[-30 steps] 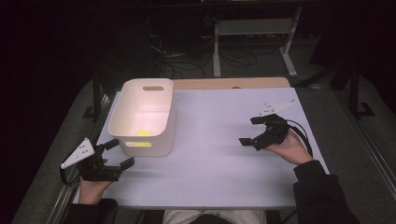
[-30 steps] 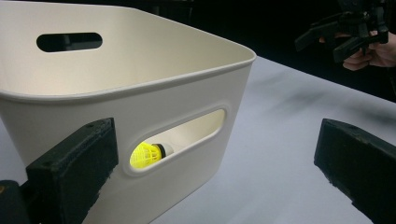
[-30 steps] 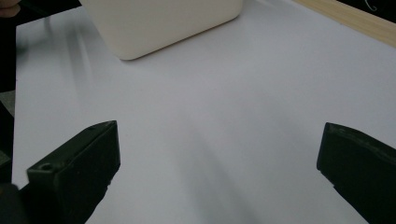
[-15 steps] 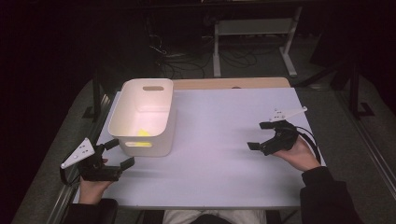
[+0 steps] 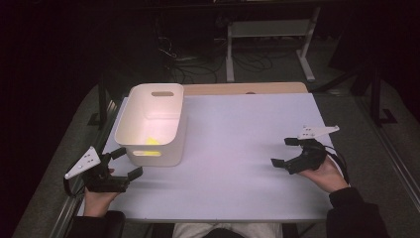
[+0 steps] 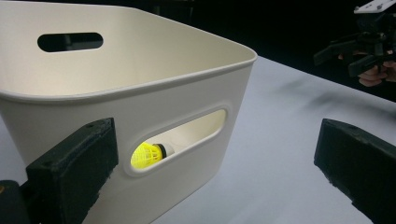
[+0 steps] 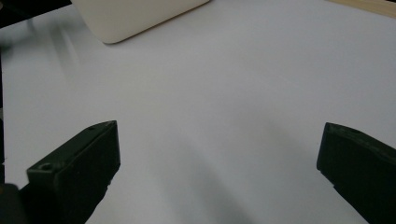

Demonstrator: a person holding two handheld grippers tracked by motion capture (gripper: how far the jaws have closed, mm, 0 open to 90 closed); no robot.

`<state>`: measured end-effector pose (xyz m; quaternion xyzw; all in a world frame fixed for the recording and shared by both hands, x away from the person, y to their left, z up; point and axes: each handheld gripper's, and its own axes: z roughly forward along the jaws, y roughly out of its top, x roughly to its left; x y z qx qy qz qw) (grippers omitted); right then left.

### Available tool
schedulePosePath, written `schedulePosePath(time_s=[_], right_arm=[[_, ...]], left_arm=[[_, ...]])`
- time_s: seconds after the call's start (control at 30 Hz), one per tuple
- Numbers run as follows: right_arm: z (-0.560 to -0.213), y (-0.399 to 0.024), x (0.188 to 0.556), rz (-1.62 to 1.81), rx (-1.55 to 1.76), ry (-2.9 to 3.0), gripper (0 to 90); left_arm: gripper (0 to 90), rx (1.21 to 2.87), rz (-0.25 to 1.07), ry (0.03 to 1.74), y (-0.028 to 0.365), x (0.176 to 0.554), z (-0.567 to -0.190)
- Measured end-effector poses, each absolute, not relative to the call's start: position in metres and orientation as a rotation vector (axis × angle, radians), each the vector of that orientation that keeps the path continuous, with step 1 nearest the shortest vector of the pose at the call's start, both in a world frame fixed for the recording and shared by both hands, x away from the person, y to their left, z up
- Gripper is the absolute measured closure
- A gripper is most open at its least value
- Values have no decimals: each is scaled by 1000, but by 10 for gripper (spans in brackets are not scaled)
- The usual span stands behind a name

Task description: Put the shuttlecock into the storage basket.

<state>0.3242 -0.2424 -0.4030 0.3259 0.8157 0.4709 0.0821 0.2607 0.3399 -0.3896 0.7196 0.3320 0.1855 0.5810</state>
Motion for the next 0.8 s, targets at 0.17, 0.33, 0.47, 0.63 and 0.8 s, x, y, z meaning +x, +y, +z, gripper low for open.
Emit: schedulePosePath(time_s=[0.17,0.33,0.47,0.63,0.8], right_arm=[[-409,-250,317,1421,995,2404,0],[-414,-254,311,1416,1009,2376,0],[-417,-256,306,1412,1017,2353,0],[-420,-259,300,1417,1023,2333,0],[-425,-263,295,1417,1029,2323,0]], left_arm=[[0,1683,436,777,340,261,-390],[0,1684,435,778,340,261,-390],[0,1686,436,776,340,261,-390],[0,1686,437,779,340,261,-390],[0,1685,435,780,339,261,-390]])
